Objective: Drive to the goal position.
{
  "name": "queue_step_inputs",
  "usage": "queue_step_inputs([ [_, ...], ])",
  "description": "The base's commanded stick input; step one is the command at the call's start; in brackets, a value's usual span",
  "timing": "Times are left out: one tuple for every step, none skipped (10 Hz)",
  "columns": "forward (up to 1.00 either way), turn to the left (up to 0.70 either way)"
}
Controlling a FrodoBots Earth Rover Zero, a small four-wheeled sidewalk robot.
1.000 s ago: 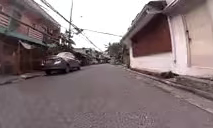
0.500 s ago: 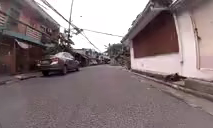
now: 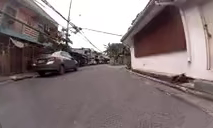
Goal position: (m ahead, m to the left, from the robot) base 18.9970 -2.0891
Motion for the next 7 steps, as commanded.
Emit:
queue_step_inputs([
  [0.70,0.00],
  [0.70,0.00],
  [0.70,0.00],
  [0.70,0.00],
  [0.70,0.00],
  [0.70,0.00],
  [0.70,0.00],
])
